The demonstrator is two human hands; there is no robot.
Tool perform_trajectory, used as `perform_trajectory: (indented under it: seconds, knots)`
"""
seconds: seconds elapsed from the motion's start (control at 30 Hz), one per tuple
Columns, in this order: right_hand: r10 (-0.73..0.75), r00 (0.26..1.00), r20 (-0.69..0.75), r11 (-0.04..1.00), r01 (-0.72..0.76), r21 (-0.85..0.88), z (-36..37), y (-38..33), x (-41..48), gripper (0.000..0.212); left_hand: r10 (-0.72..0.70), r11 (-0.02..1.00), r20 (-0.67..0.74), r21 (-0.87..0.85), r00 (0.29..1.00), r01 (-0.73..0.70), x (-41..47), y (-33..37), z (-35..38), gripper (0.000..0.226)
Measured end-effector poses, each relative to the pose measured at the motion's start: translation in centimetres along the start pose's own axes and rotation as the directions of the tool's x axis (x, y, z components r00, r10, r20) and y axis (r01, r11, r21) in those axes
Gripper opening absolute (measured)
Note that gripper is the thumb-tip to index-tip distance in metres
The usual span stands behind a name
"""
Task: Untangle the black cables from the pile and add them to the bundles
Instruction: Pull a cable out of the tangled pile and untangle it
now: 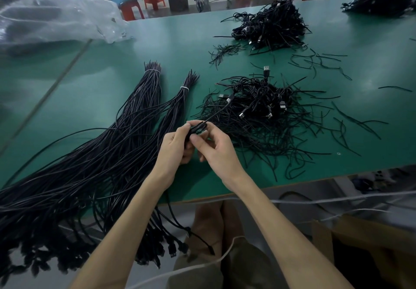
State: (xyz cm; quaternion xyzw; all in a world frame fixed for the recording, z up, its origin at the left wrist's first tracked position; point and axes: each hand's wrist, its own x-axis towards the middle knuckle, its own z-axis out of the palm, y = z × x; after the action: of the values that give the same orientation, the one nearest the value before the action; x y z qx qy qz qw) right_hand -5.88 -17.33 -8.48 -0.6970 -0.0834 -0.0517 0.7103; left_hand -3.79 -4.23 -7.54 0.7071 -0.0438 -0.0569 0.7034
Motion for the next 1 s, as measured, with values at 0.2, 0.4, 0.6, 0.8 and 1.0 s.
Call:
perform_trajectory:
  seconds: [0.2, 0.4, 0.6, 0.8, 1.0]
  knots:
    - [0.029, 0.999, -0.027, 0.988, -0.032, -0.154, 0.40, 0.19, -0.02, 0.022, -0.006, 1.000, -0.031, -0.016, 1.000, 0.005, -0.01, -0.05, 0.05, 0.054]
    - [0.035, 0.994, -0.100, 0.989, -0.049, -0.136, 0.42, 0.05, -0.19, 0.023, -0.025, 1.000, -0.079, -0.018, 0.997, 0.023, 0.33, -0.39, 0.00, 0.048]
    - [-0.031, 0.992, -0.122, 0.974, 0.003, -0.225, 0.61, 0.03, -0.47, 0.007, -0.020, 0.999, -0.087, -0.029, 0.996, 0.018, 0.42, -0.47, 0.06, 0.051]
    - [-0.085, 0.994, -0.076, 0.951, 0.058, -0.305, 0.77, 0.20, -0.57, 0.004, -0.043, 0.997, -0.114, -0.075, 0.993, 0.035, 0.54, -0.40, 0.02, 0.052]
    - [-0.071, 0.990, -0.121, 0.950, 0.030, -0.311, 0.66, 0.28, -0.55, 0.007, -0.040, 0.998, -0.104, -0.051, 0.994, 0.035, 0.35, -0.15, 0.10, 0.047]
